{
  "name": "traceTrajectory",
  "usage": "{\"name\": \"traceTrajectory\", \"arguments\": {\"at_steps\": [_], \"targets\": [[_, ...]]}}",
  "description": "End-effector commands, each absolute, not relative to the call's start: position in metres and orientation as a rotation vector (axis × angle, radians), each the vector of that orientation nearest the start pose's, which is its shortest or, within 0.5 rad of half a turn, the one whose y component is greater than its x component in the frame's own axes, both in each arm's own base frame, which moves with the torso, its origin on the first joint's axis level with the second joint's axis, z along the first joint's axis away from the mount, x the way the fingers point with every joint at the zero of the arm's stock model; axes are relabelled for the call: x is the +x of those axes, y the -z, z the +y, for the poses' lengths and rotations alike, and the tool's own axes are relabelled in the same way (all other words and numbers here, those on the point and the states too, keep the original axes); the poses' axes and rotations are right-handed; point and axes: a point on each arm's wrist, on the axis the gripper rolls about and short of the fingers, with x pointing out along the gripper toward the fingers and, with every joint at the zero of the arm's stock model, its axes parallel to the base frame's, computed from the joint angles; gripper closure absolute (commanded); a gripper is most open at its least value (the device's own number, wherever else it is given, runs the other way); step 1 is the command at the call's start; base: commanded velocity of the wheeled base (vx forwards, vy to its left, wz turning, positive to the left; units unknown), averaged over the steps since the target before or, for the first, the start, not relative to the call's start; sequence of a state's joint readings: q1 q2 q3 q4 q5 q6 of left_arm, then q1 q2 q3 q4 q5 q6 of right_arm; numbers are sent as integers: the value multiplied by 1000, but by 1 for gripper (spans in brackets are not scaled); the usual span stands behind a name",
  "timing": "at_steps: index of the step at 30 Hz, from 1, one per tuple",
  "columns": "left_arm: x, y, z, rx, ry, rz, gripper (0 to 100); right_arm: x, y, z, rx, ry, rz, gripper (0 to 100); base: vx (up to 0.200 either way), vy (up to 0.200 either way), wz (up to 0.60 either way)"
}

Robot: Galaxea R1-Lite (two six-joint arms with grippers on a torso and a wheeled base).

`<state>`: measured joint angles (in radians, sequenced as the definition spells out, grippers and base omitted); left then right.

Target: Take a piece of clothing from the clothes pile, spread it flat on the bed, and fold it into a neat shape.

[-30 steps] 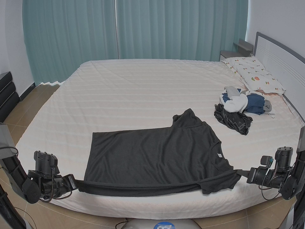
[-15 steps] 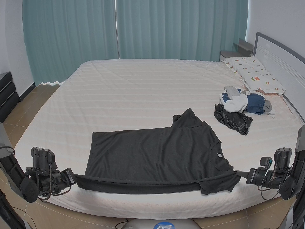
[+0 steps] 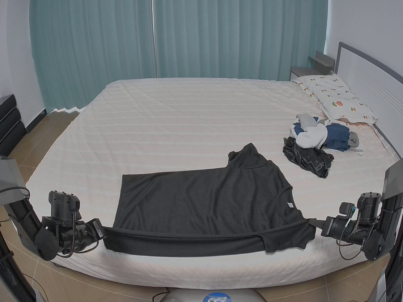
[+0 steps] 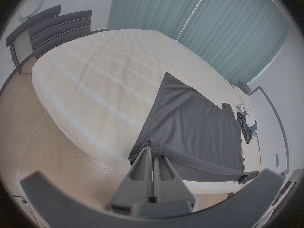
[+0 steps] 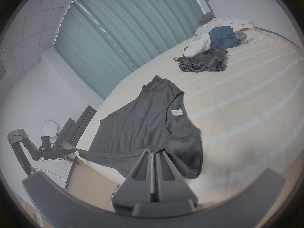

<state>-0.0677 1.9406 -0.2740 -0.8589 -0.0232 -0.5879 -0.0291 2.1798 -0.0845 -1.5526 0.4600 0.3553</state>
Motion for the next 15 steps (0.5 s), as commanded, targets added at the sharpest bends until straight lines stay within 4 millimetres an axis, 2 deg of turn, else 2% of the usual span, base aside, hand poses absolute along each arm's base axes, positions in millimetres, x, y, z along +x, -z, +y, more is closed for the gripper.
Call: {"name": "traceTrajectory", "arguments": {"at_steps": [1, 15], "targets": [[248, -13, -17, -536, -166, 836, 100, 249, -2, 5, 466, -333, 573, 100, 0, 0, 0], [277, -2, -20, -616, -201, 812, 100, 276, 14, 5, 463, -344, 552, 100, 0, 0, 0]]}}
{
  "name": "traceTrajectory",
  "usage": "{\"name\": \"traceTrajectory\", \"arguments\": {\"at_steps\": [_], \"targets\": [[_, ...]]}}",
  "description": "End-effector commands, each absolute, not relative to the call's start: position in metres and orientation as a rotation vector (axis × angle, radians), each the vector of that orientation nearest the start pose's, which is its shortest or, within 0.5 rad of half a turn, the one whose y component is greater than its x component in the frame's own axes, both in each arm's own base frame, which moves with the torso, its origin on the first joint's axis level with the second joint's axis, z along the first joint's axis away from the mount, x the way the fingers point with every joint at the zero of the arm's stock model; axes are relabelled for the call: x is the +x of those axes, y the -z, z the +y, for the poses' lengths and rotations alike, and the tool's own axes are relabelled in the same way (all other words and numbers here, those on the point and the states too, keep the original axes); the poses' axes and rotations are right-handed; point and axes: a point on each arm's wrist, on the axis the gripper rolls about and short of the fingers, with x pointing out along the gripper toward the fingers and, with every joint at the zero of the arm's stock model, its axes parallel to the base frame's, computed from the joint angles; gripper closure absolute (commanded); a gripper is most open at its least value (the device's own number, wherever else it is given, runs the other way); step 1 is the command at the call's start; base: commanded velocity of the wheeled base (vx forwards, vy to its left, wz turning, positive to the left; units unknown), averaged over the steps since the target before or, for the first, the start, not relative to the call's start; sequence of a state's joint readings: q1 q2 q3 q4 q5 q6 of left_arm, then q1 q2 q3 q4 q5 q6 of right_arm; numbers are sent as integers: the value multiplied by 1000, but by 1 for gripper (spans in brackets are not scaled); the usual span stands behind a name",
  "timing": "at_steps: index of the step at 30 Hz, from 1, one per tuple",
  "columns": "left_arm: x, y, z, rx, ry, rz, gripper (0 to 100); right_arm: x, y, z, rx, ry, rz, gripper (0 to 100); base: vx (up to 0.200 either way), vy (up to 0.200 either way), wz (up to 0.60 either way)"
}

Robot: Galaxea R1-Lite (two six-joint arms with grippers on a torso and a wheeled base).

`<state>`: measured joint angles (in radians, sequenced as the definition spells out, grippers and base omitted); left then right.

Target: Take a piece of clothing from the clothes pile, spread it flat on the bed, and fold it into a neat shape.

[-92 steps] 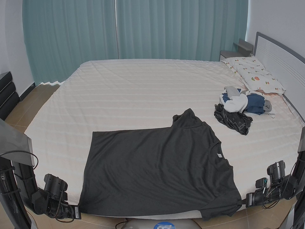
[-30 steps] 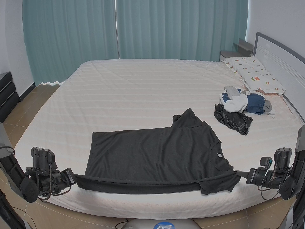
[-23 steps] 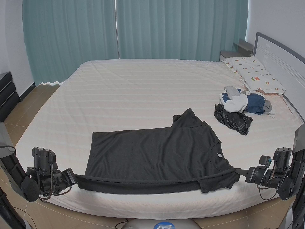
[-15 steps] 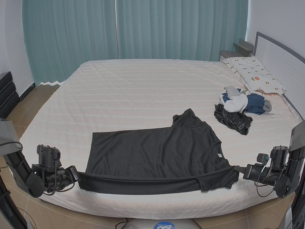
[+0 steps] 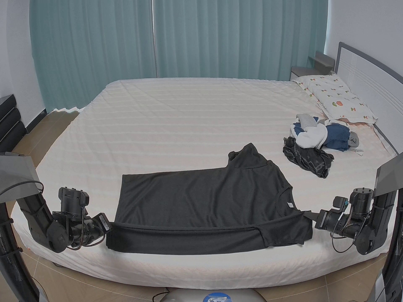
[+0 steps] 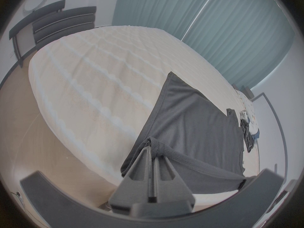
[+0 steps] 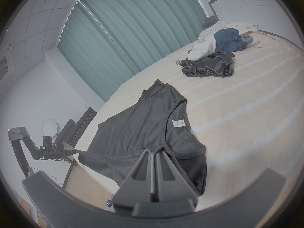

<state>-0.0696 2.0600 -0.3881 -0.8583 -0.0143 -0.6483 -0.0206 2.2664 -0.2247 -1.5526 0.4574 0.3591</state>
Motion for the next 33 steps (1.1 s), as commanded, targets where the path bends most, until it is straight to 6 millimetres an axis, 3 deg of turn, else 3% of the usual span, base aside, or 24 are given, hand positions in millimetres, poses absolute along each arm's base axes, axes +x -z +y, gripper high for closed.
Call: {"name": "traceTrajectory", "arguments": {"at_steps": [1, 13, 33], "targets": [[279, -2, -20, -626, -205, 809, 100, 278, 16, 6, 462, -347, 551, 100, 0, 0, 0], [299, 20, -22, -659, -234, 831, 100, 294, 35, 7, 510, -335, 574, 100, 0, 0, 0], [318, 29, -23, -701, -267, 800, 100, 306, 47, 8, 649, -300, 594, 100, 0, 0, 0]]}}
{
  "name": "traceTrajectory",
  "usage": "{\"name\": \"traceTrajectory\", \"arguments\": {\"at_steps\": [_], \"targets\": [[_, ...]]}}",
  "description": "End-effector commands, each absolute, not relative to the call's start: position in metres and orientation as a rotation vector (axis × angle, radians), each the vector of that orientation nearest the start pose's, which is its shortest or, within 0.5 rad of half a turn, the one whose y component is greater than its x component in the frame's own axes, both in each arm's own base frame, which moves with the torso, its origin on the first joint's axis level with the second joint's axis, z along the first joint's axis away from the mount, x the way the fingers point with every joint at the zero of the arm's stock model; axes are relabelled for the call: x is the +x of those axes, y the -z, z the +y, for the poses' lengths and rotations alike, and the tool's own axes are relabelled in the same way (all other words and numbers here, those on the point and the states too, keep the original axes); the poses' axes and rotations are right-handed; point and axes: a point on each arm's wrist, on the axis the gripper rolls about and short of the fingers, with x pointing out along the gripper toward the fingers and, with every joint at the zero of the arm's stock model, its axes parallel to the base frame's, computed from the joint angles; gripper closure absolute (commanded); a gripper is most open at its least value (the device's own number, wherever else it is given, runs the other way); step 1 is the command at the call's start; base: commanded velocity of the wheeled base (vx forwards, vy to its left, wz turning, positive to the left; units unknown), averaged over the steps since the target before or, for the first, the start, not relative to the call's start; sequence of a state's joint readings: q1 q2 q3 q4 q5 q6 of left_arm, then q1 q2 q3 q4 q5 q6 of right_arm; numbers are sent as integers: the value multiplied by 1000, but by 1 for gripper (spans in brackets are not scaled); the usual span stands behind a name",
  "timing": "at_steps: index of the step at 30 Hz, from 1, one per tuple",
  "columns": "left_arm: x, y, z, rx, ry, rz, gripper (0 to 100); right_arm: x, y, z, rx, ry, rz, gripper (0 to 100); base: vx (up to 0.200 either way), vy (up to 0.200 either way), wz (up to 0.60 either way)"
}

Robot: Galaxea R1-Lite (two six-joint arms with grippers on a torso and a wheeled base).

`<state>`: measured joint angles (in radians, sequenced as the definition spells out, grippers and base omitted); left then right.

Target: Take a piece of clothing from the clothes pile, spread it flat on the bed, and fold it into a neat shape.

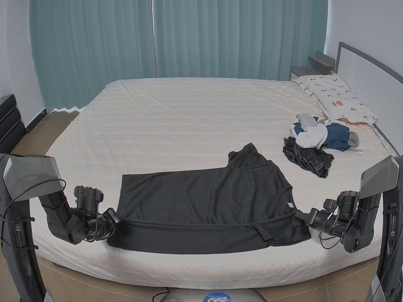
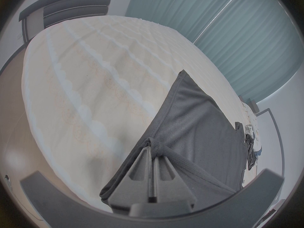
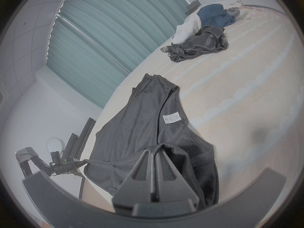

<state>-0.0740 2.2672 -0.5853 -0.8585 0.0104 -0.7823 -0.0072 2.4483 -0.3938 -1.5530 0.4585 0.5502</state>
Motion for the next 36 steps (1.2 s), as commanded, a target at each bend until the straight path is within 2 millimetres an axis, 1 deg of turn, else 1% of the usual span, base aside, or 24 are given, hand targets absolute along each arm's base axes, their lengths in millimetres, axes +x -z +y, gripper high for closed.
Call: {"name": "traceTrajectory", "arguments": {"at_steps": [1, 12, 13, 15, 22, 27, 33, 35, 36], "targets": [[319, 30, -24, -696, -273, 801, 100, 307, 46, 8, 658, -298, 593, 100, 0, 0, 0], [319, 34, -29, -672, -290, 804, 100, 308, 54, 10, 660, -297, 611, 100, 0, 0, 0], [320, 35, -30, -668, -292, 803, 0, 308, 54, 10, 660, -297, 612, 0, 0, 0, 0], [320, 38, -32, -662, -296, 807, 0, 308, 54, 10, 658, -297, 612, 0, 0, 0, 0], [323, 38, -32, -655, -315, 789, 0, 306, 52, 9, 661, -295, 610, 0, 0, 0, 0], [323, 36, -29, -687, -333, 777, 0, 303, 43, 5, 665, -282, 594, 0, 0, 0, 0], [320, 17, -17, -739, -340, 733, 0, 295, 28, -4, 670, -257, 563, 0, 0, 0, 0], [319, 14, -12, -756, -338, 725, 0, 294, 21, -8, 671, -250, 545, 0, 0, 0, 0], [319, 14, -12, -756, -338, 725, 0, 294, 21, -8, 671, -250, 545, 0, 0, 0, 0]]}}
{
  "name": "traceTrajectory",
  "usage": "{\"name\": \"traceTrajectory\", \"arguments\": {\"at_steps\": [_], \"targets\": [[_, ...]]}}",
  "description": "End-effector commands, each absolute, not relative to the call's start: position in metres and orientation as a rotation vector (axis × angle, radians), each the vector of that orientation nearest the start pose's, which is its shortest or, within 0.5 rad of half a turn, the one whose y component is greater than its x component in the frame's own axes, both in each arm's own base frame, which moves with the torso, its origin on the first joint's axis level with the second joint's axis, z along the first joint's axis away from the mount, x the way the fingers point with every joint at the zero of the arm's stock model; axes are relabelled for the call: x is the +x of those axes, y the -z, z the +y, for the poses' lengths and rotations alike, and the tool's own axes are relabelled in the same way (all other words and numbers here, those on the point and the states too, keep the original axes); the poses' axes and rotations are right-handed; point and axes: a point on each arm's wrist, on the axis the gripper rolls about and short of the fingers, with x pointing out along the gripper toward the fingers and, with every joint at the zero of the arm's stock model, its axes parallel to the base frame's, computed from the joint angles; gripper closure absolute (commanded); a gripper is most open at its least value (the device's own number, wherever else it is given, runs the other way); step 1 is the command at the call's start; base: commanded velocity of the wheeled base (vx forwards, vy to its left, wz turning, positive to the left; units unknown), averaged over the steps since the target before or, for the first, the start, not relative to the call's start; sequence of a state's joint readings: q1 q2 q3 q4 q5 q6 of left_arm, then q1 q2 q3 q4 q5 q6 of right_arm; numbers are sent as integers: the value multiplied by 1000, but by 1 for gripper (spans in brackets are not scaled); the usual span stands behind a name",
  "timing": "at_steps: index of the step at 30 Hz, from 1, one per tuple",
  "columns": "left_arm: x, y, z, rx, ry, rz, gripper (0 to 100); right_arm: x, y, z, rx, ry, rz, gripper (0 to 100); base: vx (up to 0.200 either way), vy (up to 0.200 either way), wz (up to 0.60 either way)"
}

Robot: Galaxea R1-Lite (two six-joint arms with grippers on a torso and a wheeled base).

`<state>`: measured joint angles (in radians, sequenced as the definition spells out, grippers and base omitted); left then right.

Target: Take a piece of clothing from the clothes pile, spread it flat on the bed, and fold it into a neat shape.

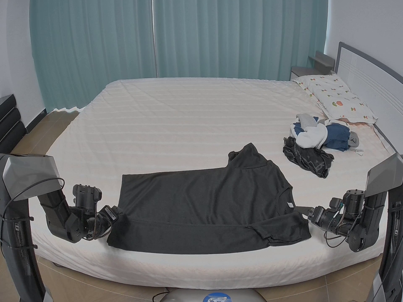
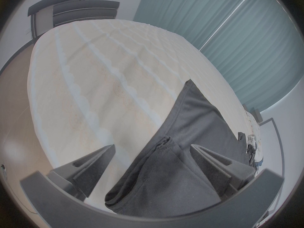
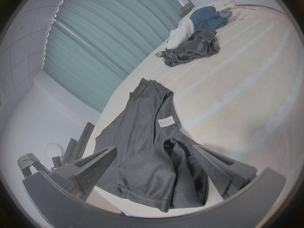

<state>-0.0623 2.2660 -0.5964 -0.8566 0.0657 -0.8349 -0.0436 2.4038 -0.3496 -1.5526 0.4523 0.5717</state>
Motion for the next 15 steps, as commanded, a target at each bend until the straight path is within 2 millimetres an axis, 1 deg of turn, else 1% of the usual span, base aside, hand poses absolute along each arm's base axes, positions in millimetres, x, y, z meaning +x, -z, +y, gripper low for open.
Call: {"name": "traceTrajectory", "arguments": {"at_steps": [1, 3, 4, 5, 6, 8, 11, 13, 14, 15], "targets": [[316, 11, -6, -783, -320, 734, 0, 291, 12, -9, 678, -247, 522, 0, 0, 0, 0], [315, 9, -3, -816, -302, 741, 0, 288, 5, -8, 696, -246, 510, 0, 0, 0, 0], [313, 4, 1, -872, -272, 750, 0, 284, -6, -5, 728, -246, 497, 0, 0, 0, 0], [313, 4, 1, -872, -272, 750, 0, 284, -6, -5, 728, -246, 497, 0, 0, 0, 0], [310, 1, 4, -935, -245, 762, 0, 278, -16, 4, 761, -246, 491, 0, 0, 0, 0], [306, -4, 4, -994, -223, 773, 0, 274, -21, 18, 786, -246, 496, 0, 0, 0, 0], [299, -7, 3, -1043, -200, 793, 0, 273, -21, 41, 778, -237, 498, 0, 0, 0, 0], [296, -8, 2, -1048, -192, 799, 0, 269, -21, 51, 766, -233, 507, 0, 0, 0, 0], [296, -7, 3, -1052, -184, 801, 0, 263, -18, 58, 760, -221, 531, 0, 0, 0, 0], [296, -7, 3, -1052, -182, 801, 0, 261, -18, 60, 758, -218, 537, 0, 0, 0, 0]]}}
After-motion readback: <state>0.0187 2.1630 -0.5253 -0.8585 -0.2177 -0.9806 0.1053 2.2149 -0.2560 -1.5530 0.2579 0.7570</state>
